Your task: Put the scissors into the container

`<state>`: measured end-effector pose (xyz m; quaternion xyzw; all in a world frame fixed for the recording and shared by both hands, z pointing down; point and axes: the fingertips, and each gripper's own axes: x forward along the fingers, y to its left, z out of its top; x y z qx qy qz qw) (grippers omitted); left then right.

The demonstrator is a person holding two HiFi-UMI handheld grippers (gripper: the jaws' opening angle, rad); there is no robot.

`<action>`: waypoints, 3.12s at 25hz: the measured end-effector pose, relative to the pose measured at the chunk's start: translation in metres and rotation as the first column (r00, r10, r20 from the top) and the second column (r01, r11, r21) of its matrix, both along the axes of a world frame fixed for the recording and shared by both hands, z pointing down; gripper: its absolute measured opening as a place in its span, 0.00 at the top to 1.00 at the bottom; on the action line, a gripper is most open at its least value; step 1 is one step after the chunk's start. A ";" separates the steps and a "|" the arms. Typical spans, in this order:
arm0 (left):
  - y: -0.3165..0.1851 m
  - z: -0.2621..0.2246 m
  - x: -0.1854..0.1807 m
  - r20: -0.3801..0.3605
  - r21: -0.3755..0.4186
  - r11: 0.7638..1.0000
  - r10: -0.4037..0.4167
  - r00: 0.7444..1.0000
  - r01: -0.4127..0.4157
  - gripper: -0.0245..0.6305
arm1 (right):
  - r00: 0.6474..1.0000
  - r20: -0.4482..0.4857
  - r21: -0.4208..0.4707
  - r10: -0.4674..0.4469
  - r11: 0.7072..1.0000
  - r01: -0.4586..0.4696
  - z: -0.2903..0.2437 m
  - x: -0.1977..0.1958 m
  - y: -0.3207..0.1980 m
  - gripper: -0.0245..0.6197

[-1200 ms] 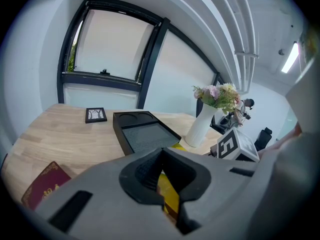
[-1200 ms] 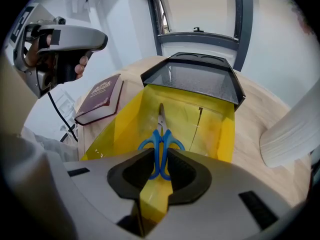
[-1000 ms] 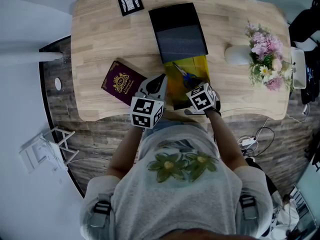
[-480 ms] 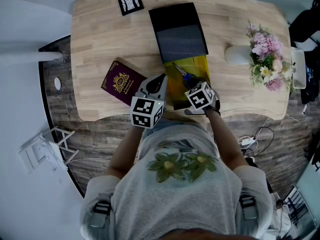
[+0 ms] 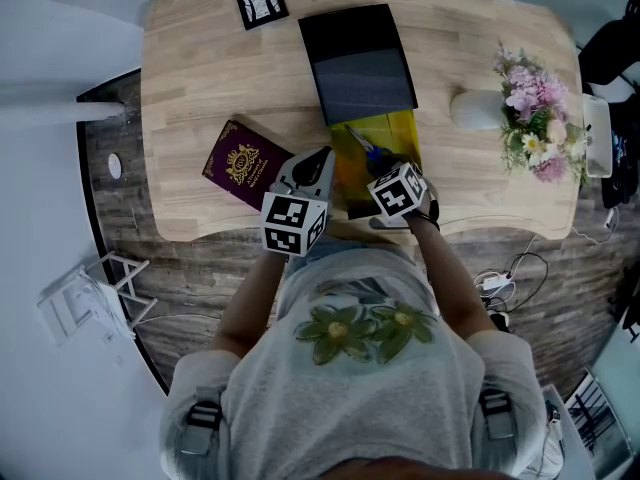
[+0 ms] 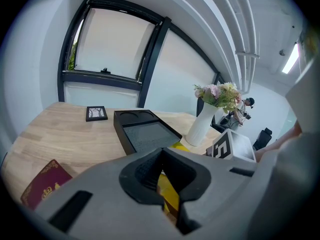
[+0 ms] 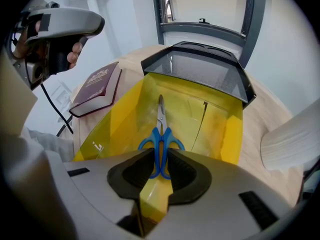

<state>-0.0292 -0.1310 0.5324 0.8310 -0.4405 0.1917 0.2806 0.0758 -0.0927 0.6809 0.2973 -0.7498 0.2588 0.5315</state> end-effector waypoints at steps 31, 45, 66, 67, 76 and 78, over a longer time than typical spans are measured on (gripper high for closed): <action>-0.003 -0.001 0.000 -0.011 0.005 1.000 0.014 1.000 -0.014 0.95 | 1.000 0.001 -0.012 -0.010 1.000 0.010 0.003 -0.004 0.002 0.78; 0.002 -0.013 0.000 -0.009 0.037 0.999 0.022 1.000 -0.022 0.95 | 0.998 0.047 0.011 0.035 0.999 -0.036 -0.011 -0.004 0.001 0.73; 0.019 -0.033 0.011 0.001 0.086 0.994 0.062 0.998 -0.061 0.95 | 0.965 0.216 0.168 0.150 0.968 -0.188 -0.083 -0.005 -0.008 0.95; 0.020 -0.034 0.011 0.001 0.087 0.994 0.064 0.998 -0.064 0.95 | 0.962 0.226 0.175 0.151 0.965 -0.193 -0.086 -0.006 -0.008 0.95; 0.033 -0.039 0.015 0.009 0.101 0.991 0.090 0.996 -0.091 0.95 | 0.953 0.272 0.212 0.134 0.958 -0.195 -0.112 -0.011 0.002 0.95; 0.035 -0.041 0.016 0.008 0.105 0.990 0.097 0.995 -0.097 0.95 | 0.950 0.283 0.214 0.136 0.956 -0.200 -0.115 -0.011 0.005 0.95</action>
